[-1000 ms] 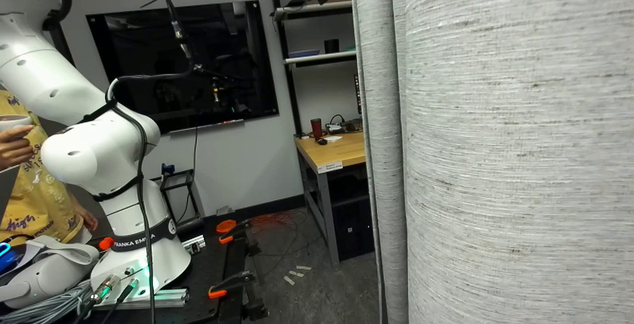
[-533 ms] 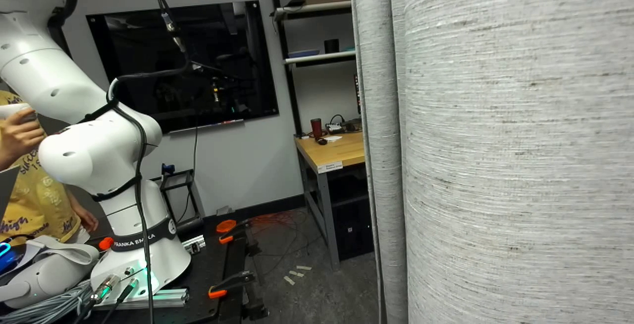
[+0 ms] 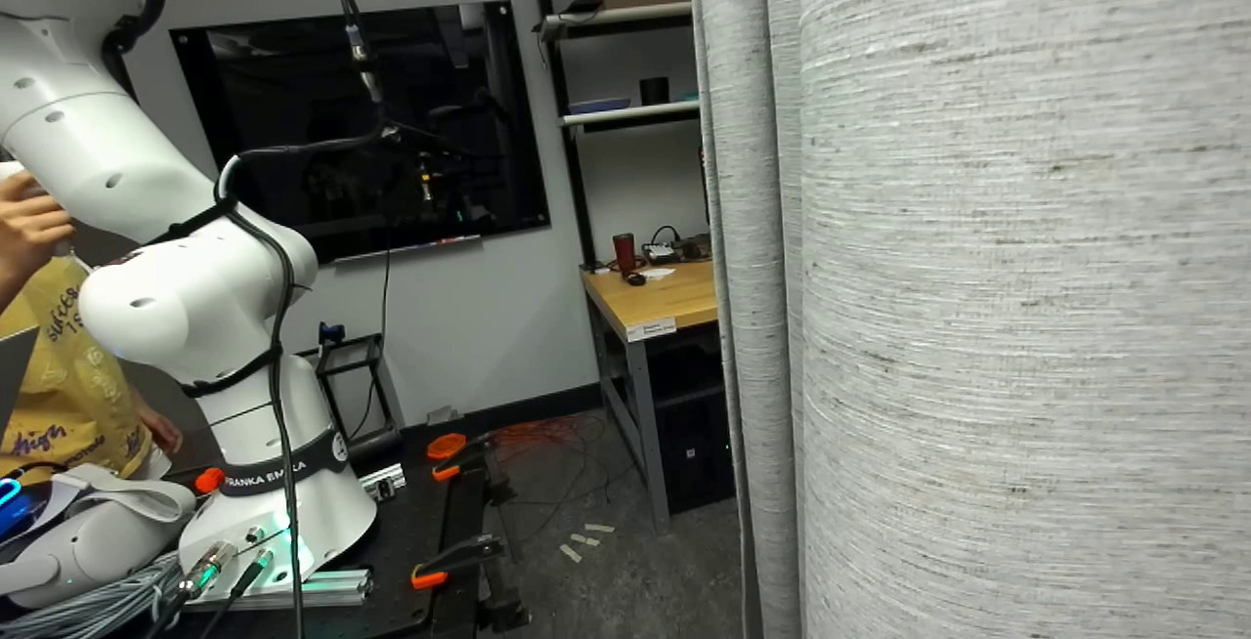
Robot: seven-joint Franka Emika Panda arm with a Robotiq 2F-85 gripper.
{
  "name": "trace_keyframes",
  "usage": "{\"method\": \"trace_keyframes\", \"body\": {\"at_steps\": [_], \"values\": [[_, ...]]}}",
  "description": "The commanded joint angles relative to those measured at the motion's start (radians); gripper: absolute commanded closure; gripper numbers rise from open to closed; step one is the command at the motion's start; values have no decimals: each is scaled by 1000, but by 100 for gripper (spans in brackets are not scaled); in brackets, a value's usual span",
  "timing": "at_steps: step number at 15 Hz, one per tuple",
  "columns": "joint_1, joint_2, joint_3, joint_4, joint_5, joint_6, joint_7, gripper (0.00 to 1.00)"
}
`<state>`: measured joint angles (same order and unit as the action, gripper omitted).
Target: Slide the curtain to the left
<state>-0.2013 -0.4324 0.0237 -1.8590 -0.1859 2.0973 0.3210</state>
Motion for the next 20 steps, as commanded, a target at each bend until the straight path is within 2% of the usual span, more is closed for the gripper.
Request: {"method": "trace_keyframes", "body": {"at_steps": [1, 7, 14, 20], "values": [[4, 25, -10, 61, -29, 37, 2, 0], [-18, -9, -50, 33, -27, 26, 28, 0], [-50, -3, -45, 58, -57, 52, 101, 0], [-68, 41, -47, 100, -88, 119, 121, 0]]}}
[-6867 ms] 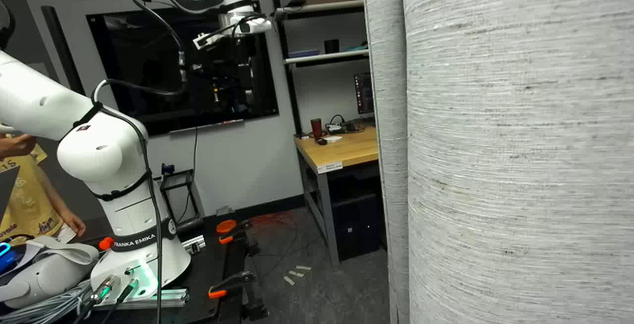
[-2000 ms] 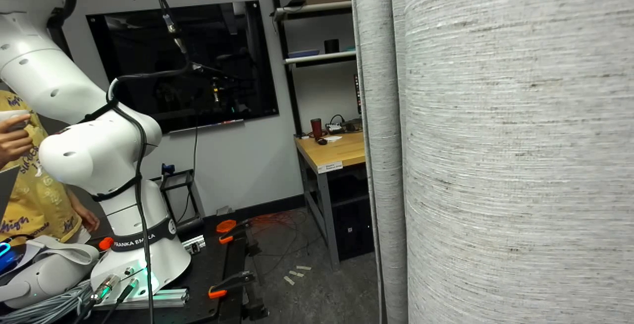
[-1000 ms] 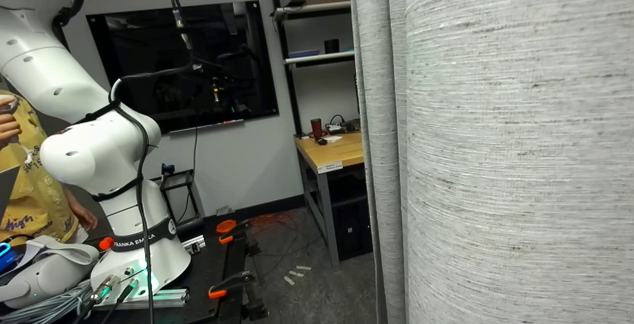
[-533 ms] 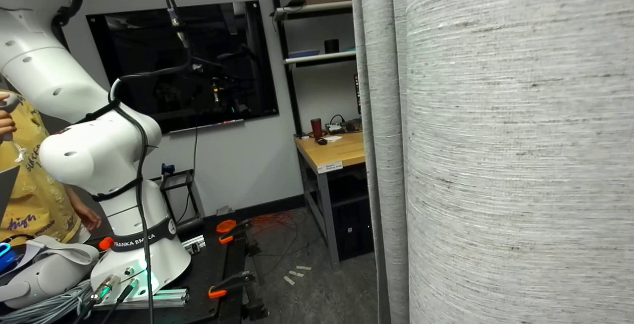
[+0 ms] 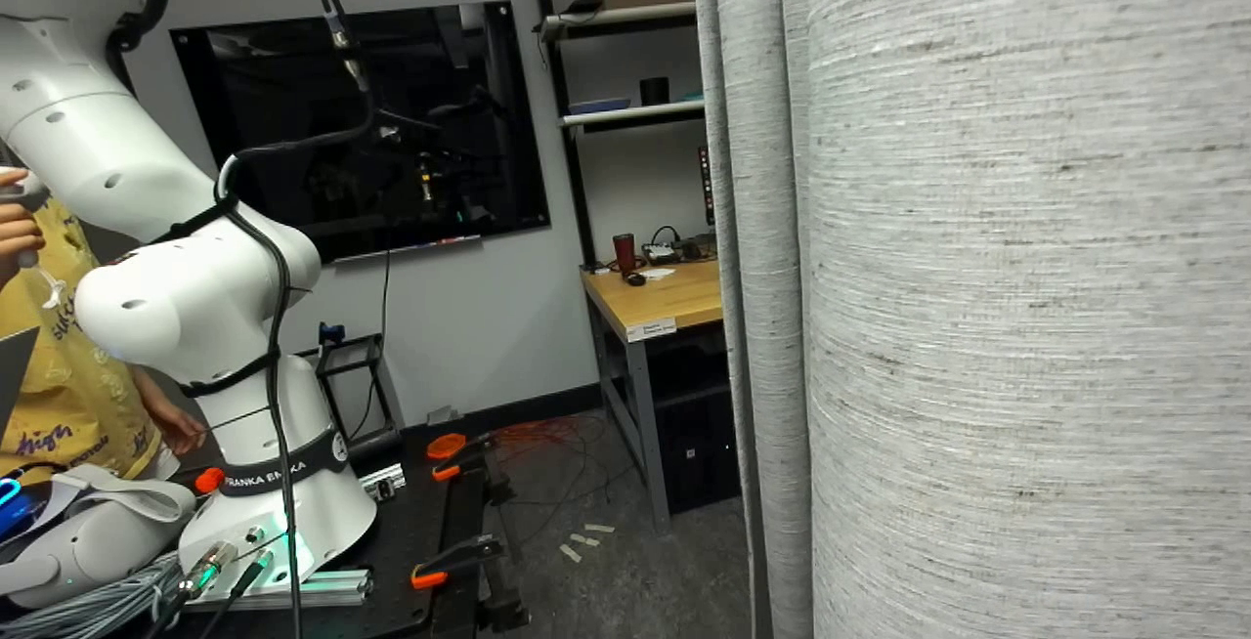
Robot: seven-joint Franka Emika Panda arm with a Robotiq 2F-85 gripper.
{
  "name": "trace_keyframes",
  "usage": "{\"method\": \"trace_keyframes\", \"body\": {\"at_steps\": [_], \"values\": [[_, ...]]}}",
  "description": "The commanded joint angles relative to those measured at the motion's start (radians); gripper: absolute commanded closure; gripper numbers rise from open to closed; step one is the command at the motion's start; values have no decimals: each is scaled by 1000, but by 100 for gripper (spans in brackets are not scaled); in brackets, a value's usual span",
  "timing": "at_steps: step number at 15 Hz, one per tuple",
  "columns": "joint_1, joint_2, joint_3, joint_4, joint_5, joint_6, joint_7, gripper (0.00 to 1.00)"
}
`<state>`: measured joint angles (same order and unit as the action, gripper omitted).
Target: Slide the curtain to the left
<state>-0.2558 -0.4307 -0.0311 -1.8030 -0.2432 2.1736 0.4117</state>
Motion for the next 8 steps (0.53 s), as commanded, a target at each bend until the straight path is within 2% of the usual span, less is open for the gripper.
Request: {"method": "trace_keyframes", "body": {"at_steps": [1, 8], "values": [[-12, 50, 10, 53, -32, 57, 33, 0], [-35, 103, 33, 98, -125, 216, 115, 0]]}}
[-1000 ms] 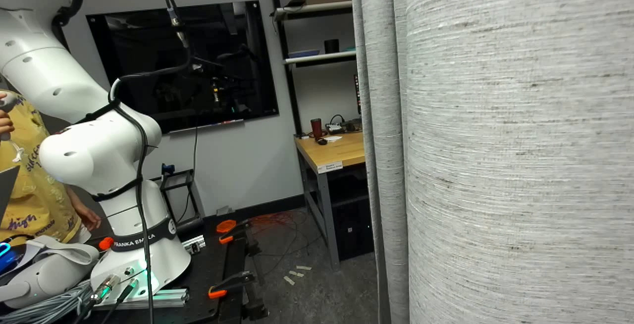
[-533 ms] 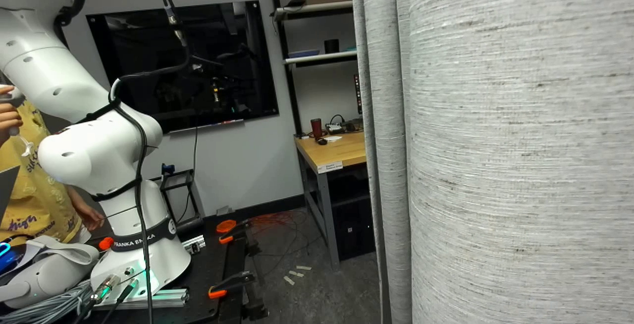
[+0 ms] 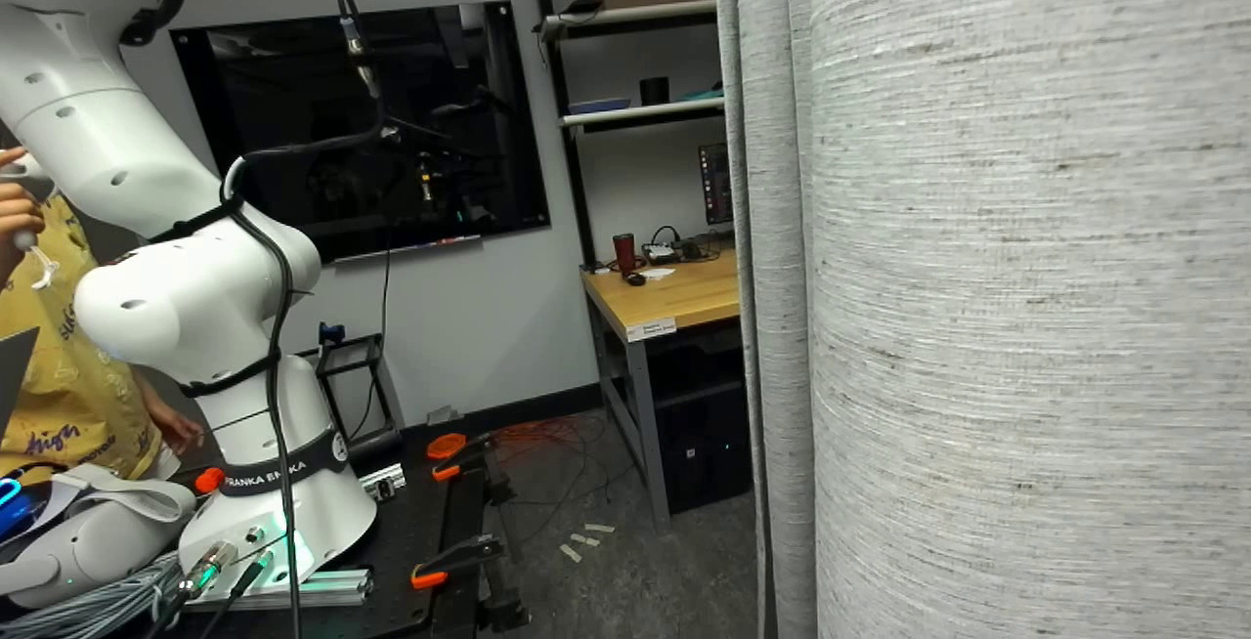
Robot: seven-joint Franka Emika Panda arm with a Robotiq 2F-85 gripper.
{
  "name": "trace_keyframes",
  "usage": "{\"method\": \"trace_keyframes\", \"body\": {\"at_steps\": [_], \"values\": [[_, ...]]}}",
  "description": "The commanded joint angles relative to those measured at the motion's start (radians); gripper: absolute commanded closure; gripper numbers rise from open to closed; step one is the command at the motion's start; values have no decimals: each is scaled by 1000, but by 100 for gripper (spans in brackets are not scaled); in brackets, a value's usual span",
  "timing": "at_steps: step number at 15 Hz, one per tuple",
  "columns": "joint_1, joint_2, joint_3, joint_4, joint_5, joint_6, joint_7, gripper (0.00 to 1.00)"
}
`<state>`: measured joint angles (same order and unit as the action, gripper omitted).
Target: Slide the curtain to the left
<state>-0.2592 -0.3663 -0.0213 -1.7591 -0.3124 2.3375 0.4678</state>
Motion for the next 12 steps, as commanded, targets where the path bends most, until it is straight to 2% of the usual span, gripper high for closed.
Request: {"method": "trace_keyframes", "body": {"at_steps": [1, 6, 7, 8, 9, 12], "values": [[-34, 46, 25, 64, -68, 67, 75, 0], [-53, 62, 41, 81, -134, 144, 149, 1], [-54, 65, 42, 82, -142, 153, 159, 9], [-50, 69, 41, 83, -142, 156, 161, 25], [-48, 72, 40, 86, -142, 158, 164, 31], [-37, 77, 38, 91, -127, 159, 154, 55]]}}
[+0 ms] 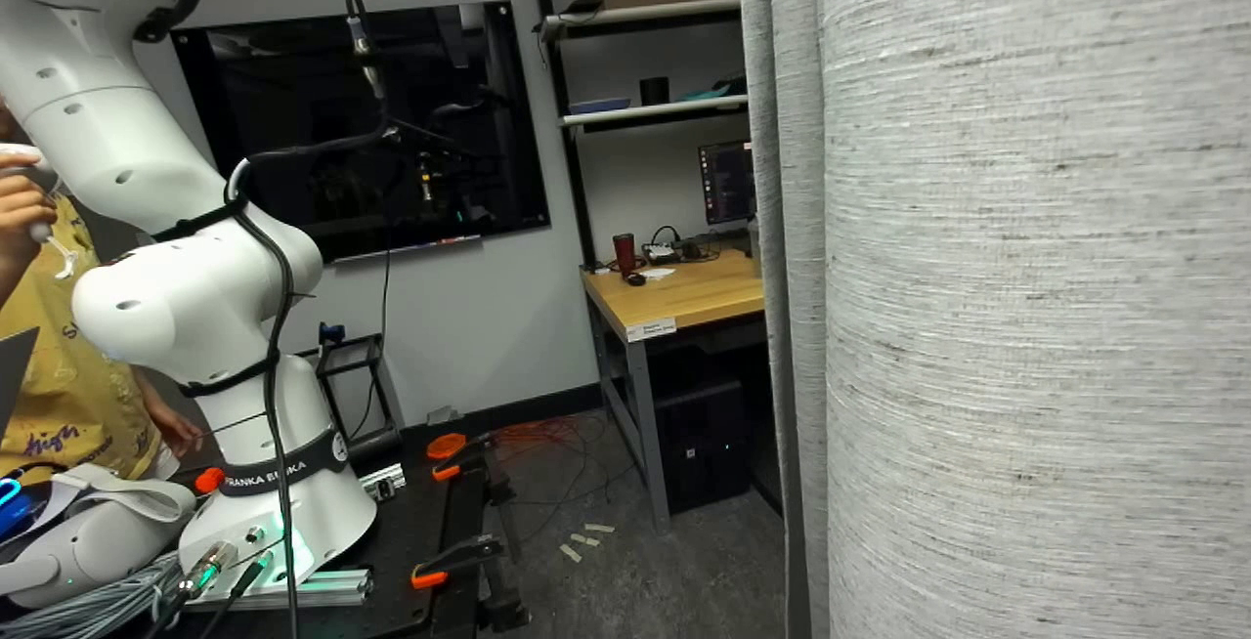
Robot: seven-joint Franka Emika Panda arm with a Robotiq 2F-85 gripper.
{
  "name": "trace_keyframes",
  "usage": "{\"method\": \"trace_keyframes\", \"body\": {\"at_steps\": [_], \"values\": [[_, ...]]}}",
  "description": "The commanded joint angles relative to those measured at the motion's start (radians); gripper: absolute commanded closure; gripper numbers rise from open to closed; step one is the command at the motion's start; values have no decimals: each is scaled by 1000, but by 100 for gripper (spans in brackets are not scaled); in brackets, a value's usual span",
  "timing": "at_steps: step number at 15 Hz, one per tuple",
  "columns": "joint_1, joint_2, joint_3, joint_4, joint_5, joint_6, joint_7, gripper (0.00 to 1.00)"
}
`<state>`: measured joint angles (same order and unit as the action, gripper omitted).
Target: Slide the curtain to the left
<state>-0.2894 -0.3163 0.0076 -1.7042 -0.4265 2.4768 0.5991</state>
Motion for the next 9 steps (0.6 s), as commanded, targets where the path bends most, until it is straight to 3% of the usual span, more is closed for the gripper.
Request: {"method": "trace_keyframes", "body": {"at_steps": [1, 6, 9], "values": [[0, 28, 6, 40, 1, 12, 15, 62], [21, 30, -2, 41, 48, 0, -8, 99], [31, 25, 4, 25, 53, 4, -12, 100]]}}
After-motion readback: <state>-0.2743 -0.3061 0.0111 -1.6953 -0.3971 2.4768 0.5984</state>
